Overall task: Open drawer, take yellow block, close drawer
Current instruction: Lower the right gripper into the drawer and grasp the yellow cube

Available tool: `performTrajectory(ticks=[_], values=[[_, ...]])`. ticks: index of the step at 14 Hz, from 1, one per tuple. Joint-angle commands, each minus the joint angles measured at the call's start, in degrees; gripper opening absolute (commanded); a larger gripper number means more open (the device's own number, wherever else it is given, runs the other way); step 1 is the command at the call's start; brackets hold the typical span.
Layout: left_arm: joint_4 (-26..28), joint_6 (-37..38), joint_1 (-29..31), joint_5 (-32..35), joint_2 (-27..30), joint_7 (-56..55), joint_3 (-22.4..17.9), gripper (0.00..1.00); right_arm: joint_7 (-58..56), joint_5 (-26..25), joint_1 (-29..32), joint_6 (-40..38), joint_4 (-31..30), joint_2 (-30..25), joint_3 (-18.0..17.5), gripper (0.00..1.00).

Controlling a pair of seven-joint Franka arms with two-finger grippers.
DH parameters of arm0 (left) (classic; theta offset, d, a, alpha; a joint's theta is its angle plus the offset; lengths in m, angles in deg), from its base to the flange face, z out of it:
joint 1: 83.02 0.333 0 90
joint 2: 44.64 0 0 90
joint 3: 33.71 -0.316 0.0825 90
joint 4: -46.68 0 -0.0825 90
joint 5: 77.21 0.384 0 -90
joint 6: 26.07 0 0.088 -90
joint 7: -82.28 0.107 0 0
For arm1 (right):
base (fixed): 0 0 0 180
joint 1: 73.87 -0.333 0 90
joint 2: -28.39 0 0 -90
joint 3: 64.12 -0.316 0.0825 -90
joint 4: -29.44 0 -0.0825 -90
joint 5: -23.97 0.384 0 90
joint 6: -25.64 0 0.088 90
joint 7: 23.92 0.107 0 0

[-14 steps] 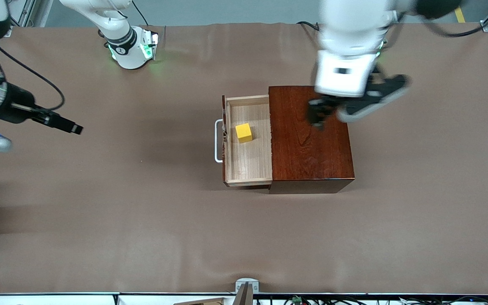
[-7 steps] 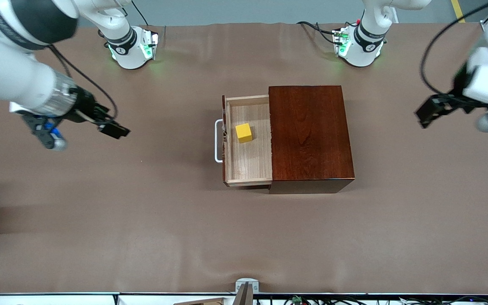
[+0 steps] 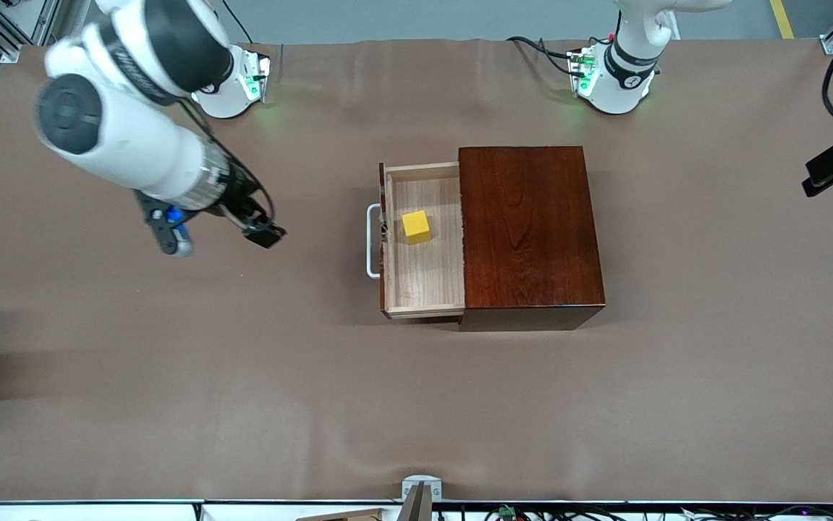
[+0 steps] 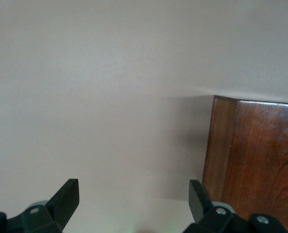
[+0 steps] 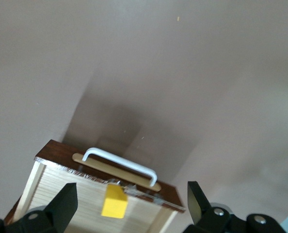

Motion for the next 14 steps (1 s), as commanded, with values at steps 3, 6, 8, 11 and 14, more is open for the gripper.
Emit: performTrajectory(ticks=[3, 6, 8, 11, 14], values=[[17.94, -7.44, 2.21, -1.34, 12.79, 2.53, -0.05, 1.00, 15.71, 0.05, -8.28, 6.45, 0.49, 4.23, 0.47, 1.00], [20.26, -7.90, 3.18, -1.35, 13.87, 3.32, 0.03, 1.00, 21.00, -0.48, -12.33, 10.85, 0.57, 7.30, 0.56, 1.00], [19.03, -7.98, 3.18, -1.26, 13.43, 3.32, 0.03, 1.00, 22.50, -0.83, -13.91, 13.05, 0.66, 9.15, 0.56, 1.00], [19.11, -7.98, 3.00, -1.26, 13.25, 3.15, 0.38, 1.00, 24.34, -1.27, -15.93, 15.17, 0.75, 11.52, 0.56, 1.00], [19.47, -7.98, 3.09, -1.17, 12.90, 3.32, 0.39, 1.00, 26.54, -2.32, -17.78, 18.24, 0.66, 13.46, 0.65, 1.00]])
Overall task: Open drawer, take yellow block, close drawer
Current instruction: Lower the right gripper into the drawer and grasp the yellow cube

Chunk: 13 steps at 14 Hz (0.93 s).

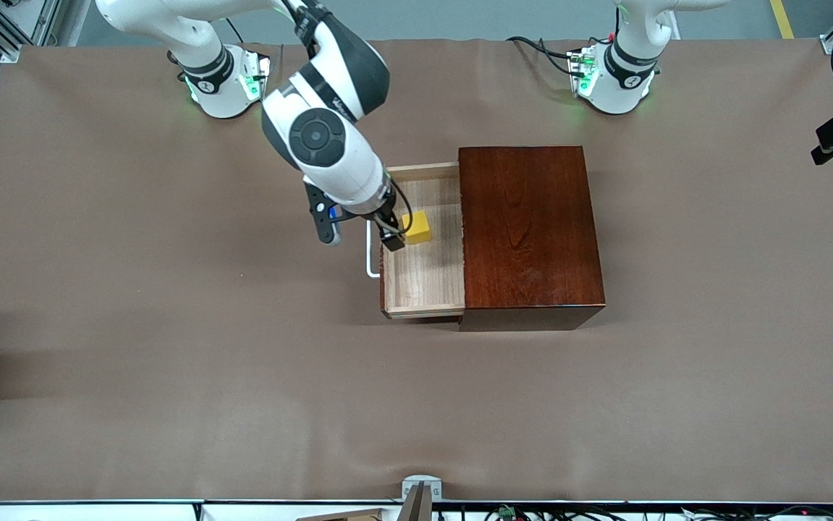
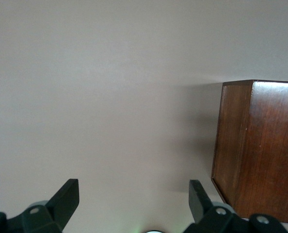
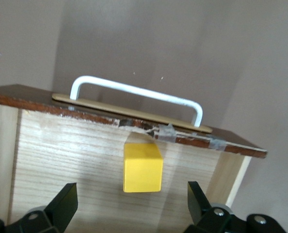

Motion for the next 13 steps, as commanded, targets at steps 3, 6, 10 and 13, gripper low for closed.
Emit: performTrajectory(ticks=[3, 6, 10, 13], values=[[0.98, -0.69, 0.47, -1.01, 0.40, 1.17, 0.21, 1.00, 4.00, -4.39, -3.37, 3.09, 0.70, 3.20, 0.62, 1.00], [0.81, -0.96, -0.14, -1.01, -0.12, 0.99, 0.21, 1.00, 6.38, -7.37, -4.78, 3.53, 0.70, 5.14, 0.62, 1.00], [0.98, -1.22, 0.03, -1.01, -0.48, 0.99, 0.29, 1.00, 6.91, -8.35, -4.96, 6.70, 0.70, 7.52, 0.70, 1.00], [0.98, -1.22, 0.30, -0.93, -0.48, 1.17, 0.29, 1.00, 7.69, -8.26, -5.13, 7.57, 0.79, 7.95, 0.70, 1.00]])
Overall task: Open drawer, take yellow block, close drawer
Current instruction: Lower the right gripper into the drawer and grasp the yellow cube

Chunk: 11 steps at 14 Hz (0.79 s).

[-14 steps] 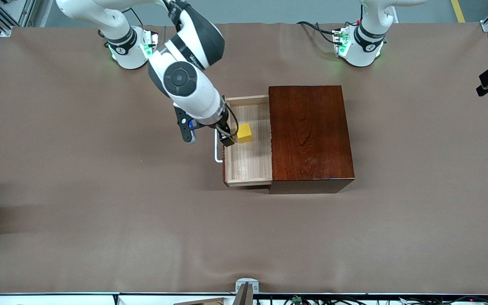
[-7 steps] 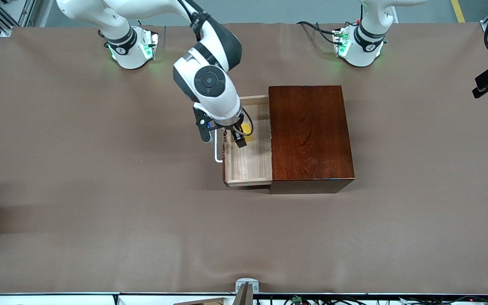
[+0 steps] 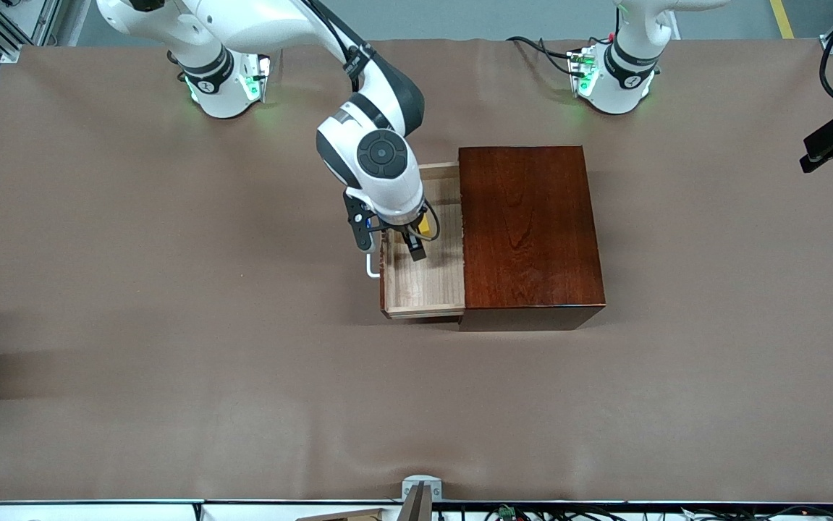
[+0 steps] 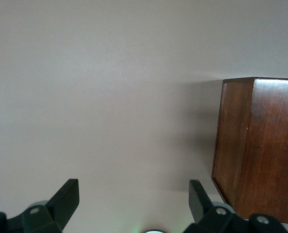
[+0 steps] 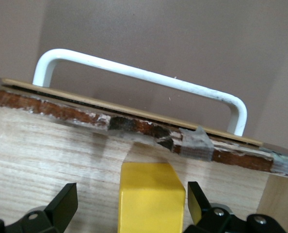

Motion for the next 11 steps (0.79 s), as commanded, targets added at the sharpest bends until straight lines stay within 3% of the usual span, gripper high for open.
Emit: performTrajectory(ticks=[1, 7, 8, 9, 11], values=[[0.10, -0.57, 0.34, -1.01, 0.37, 1.17, 0.07, 1.00, 3.18, -0.84, -0.95, 0.94, 0.76, 0.29, 0.43, 1.00], [0.19, -0.57, -0.19, -1.10, 0.46, 0.20, 0.85, 1.00, 7.40, 0.04, -3.15, 1.65, 0.76, 0.90, 0.26, 1.00], [0.19, -0.31, -0.19, -1.10, 0.46, 0.11, 0.94, 1.00, 7.76, -0.05, -3.41, 2.26, 0.76, 1.25, 0.26, 0.90], [0.19, 0.04, -0.19, -1.10, 0.72, 0.02, 0.94, 1.00, 7.50, -0.14, -3.41, 2.53, 0.76, 1.25, 0.26, 0.68], [0.19, 0.30, -0.10, -1.10, 0.81, 0.02, 1.21, 1.00, 6.97, -0.92, -4.20, 2.79, 0.76, 1.34, 0.26, 0.00]])
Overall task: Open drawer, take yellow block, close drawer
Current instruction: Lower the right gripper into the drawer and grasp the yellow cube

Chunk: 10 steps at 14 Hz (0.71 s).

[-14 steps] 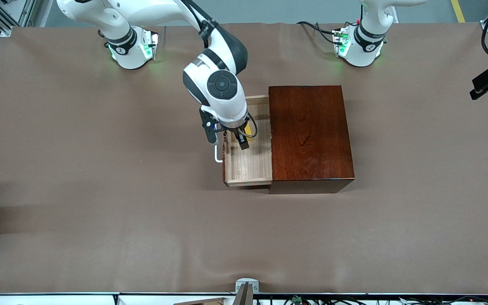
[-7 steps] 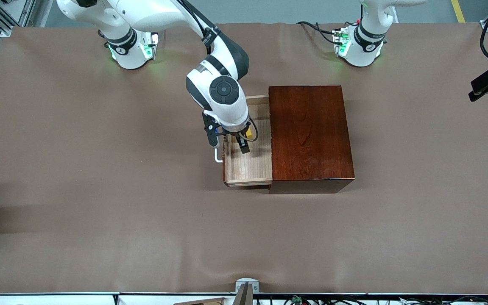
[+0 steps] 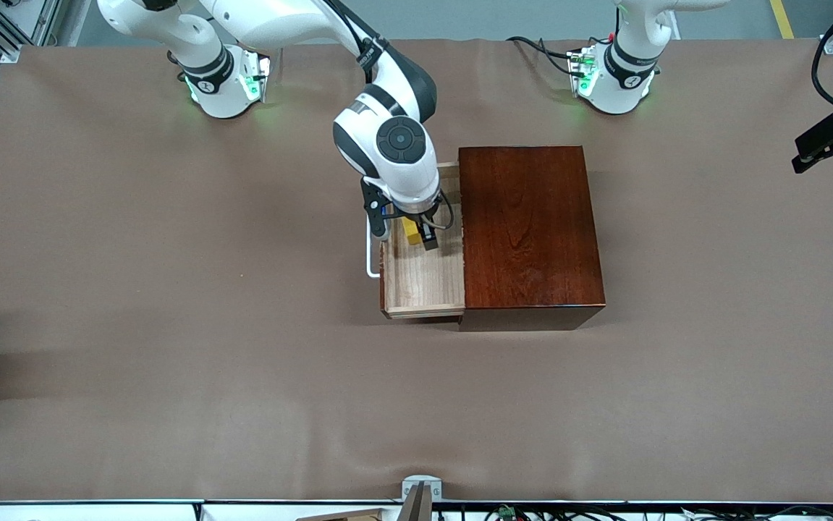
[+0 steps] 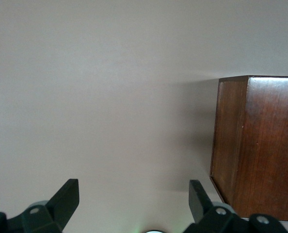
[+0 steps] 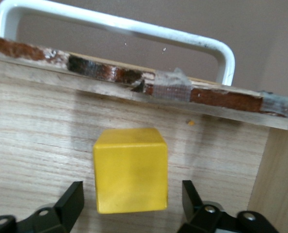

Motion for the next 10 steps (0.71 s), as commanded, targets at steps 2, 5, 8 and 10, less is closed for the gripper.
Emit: performTrajectory(ticks=[2, 5, 8, 10], values=[[0.19, 0.45, 0.05, -1.10, 0.89, -0.05, 0.27, 1.00, 1.01, -0.92, -0.97, 0.47, 1.00, 0.53, 0.32, 0.00], [0.19, 0.62, 0.23, -1.10, 1.24, 0.04, 0.27, 1.00, 1.01, -0.48, 0.00, -1.20, 2.58, 0.01, 0.40, 0.00], [0.19, 0.71, 0.58, -1.10, 1.33, 0.04, 0.18, 1.00, 1.01, -0.48, 1.05, -5.32, 5.31, 0.09, 0.49, 0.00], [0.19, 1.15, 0.76, -0.75, 1.24, 0.04, 0.09, 1.00, -0.12, -0.48, 2.54, -9.88, 8.37, -0.08, 0.49, 0.00]])
